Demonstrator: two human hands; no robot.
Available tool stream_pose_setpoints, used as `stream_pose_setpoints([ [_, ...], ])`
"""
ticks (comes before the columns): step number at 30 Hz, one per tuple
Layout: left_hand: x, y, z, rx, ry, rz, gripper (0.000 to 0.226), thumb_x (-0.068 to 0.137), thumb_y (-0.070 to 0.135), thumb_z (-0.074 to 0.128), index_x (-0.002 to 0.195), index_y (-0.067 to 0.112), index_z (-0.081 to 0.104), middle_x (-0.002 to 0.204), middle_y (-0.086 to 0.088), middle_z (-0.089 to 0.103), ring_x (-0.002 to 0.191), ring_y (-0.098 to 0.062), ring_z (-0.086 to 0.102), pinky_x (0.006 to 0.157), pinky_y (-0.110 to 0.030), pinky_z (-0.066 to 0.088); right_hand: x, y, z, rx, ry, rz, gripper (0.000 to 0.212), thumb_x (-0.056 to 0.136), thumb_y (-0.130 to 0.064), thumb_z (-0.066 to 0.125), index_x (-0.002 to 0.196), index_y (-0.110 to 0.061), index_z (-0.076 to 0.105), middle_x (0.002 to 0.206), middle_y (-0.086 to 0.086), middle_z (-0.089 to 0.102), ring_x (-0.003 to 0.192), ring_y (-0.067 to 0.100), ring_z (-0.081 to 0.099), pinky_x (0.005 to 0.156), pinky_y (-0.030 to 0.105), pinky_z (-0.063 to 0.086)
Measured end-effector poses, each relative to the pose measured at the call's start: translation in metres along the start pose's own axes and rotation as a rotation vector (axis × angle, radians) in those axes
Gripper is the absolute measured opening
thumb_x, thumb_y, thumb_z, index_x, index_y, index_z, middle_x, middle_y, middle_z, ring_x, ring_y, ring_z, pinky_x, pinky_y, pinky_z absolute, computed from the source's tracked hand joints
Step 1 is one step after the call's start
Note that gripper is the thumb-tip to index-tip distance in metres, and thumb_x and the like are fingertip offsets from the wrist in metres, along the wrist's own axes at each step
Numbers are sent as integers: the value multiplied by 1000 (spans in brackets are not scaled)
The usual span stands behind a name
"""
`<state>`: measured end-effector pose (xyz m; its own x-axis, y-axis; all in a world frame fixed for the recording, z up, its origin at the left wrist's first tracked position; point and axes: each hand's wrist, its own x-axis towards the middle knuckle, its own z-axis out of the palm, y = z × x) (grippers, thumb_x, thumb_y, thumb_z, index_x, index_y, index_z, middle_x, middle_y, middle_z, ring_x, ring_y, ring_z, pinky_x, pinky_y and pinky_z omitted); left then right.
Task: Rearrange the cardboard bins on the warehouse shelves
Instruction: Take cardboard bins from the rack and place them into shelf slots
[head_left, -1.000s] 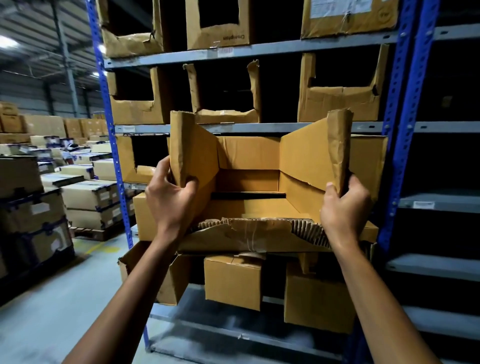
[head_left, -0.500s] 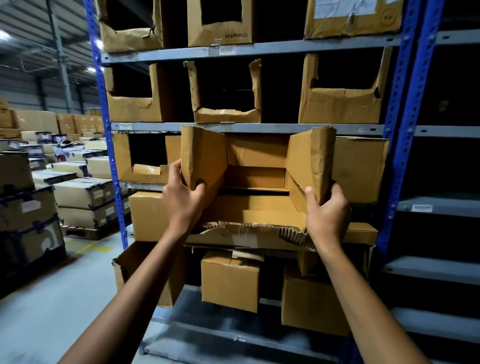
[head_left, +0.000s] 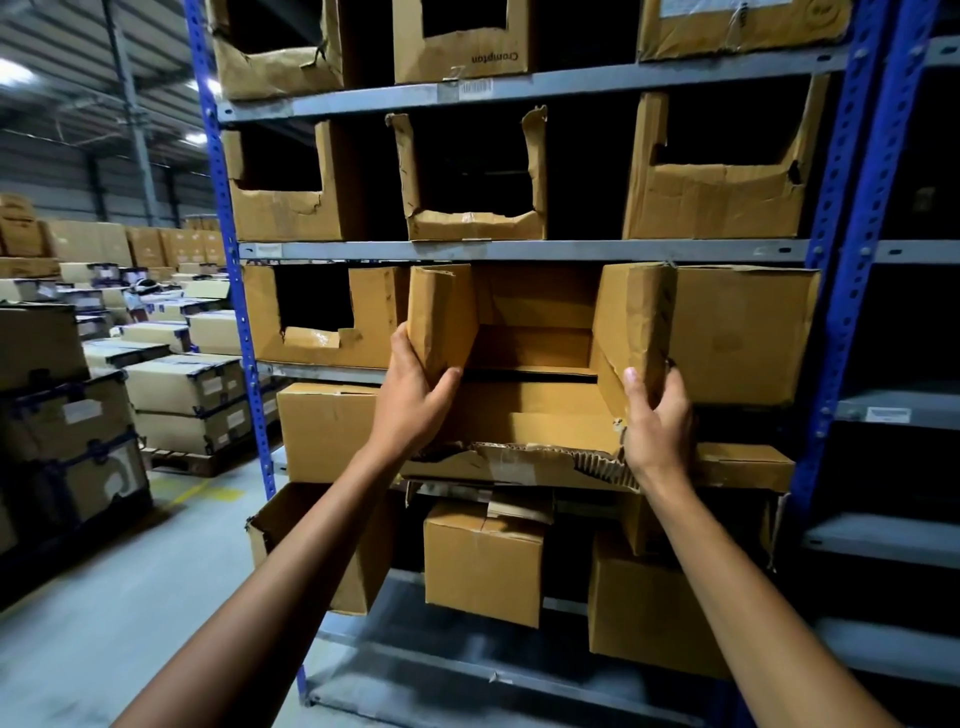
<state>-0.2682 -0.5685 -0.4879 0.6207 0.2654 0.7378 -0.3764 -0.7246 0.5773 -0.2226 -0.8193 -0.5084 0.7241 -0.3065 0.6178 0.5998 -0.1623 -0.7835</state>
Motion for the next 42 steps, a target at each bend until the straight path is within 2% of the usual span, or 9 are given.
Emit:
stream_pose_setpoints([
  [5, 14, -19, 10, 11, -22, -61, 67, 86, 45, 42, 142, 25, 10, 141, -16, 44, 113, -33, 56, 91, -49, 53, 13, 17, 16, -26, -42, 17, 45, 95, -45, 53, 129, -16, 52, 122, 0, 61, 109, 17, 59, 92, 36, 51],
  [10, 44, -46, 29, 19, -13, -43, 58, 91, 40, 42, 139, 30, 11, 134, -15, 46, 106, -31, 57, 84, -51, 56, 42, 40, 40, -40, -75, 38, 59, 92, -51, 54, 137, -14, 46, 127, 2, 60, 114, 21, 59, 94, 41, 51],
  [17, 93, -104, 67, 33, 30, -45, 54, 95, 32, 46, 138, 34, 13, 130, -14, 48, 103, -30, 58, 81, -51, 57, 88, 88, 91, 9, -82, 42, 45, 95, -38, 57, 130, -11, 50, 118, 1, 62, 103, 19, 61, 78, 27, 45],
  [24, 154, -161, 104, 33, 112, -96, 52, 96, 22, 51, 138, 16, 21, 122, -14, 54, 99, -30, 59, 80, -44, 56, 138, 128, 150, 13, -146, 45, 28, 93, -31, 62, 113, -13, 56, 102, -1, 66, 90, 15, 64, 69, 25, 48],
  [27, 171, -185, 117, 17, 116, -178, 42, 97, 26, 53, 130, 13, 30, 116, -14, 57, 93, -28, 61, 73, -43, 58, 158, 146, 173, -13, -147, 29, 23, 90, -32, 65, 103, -15, 58, 94, -2, 67, 84, 15, 64, 66, 27, 48],
  [32, 195, -221, 136, 24, 110, -172, 38, 98, 34, 49, 125, 15, 30, 110, -12, 57, 91, -31, 61, 72, -49, 57, 173, 173, 205, -3, -111, 6, 17, 91, -27, 65, 99, -14, 58, 81, -9, 63, 63, -10, 59, 53, 10, 44],
  [37, 220, -249, 154, 11, 136, -169, 38, 94, 40, 44, 123, 20, 30, 106, -12, 58, 87, -32, 62, 68, -48, 56, 184, 191, 238, -70, -45, -63, 26, 93, -33, 61, 104, -10, 56, 84, -8, 64, 69, -9, 61, 55, 5, 44],
  [40, 235, -265, 166, 7, 164, -168, 34, 97, 32, 44, 125, 17, 32, 105, -11, 57, 87, -30, 60, 69, -45, 54, 187, 210, 258, -142, 28, -110, 51, 93, -57, 48, 121, -14, 50, 105, 2, 68, 87, 14, 68, 67, 28, 57],
  [42, 245, -275, 173, -10, 180, -164, 36, 95, 35, 40, 124, 16, 32, 104, -12, 57, 86, -32, 59, 69, -46, 54, 189, 217, 272, -150, 73, -124, 61, 92, -62, 40, 129, -15, 47, 114, 5, 66, 95, 21, 66, 74, 34, 57],
])
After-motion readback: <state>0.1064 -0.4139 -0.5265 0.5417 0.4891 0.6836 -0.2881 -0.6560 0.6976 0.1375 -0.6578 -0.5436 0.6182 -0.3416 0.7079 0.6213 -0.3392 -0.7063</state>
